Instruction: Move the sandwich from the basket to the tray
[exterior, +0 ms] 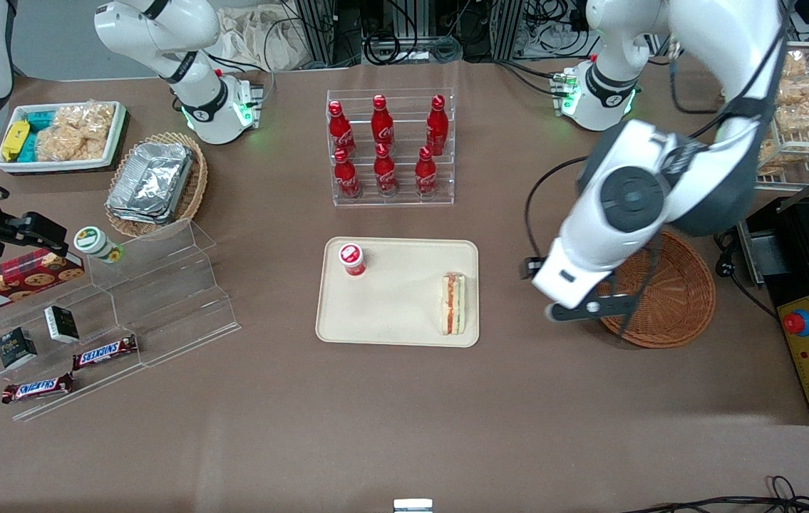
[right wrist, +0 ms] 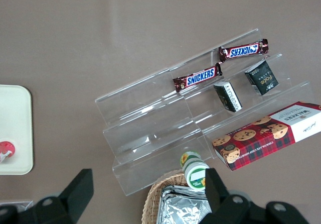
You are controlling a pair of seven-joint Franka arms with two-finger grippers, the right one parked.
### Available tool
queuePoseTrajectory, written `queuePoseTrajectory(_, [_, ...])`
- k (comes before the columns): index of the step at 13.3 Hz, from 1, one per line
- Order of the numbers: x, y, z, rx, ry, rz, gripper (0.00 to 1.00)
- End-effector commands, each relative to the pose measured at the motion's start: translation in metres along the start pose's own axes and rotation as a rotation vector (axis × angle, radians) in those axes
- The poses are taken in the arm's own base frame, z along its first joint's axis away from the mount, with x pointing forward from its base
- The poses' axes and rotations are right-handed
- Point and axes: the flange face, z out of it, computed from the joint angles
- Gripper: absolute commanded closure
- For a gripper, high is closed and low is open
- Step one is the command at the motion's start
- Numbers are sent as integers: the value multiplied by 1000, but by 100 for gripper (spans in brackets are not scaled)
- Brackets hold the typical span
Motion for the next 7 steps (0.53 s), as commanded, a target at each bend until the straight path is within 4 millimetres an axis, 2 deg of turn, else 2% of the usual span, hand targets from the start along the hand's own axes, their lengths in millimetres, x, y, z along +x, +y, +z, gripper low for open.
queuePoseTrajectory(1, [-33, -61, -19, 5, 4, 42, 0])
queuePoseTrajectory(5, [-29, -126, -34, 24, -11, 143, 0])
queuePoseTrajectory(7, [-25, -147, -45, 27, -5, 142, 0])
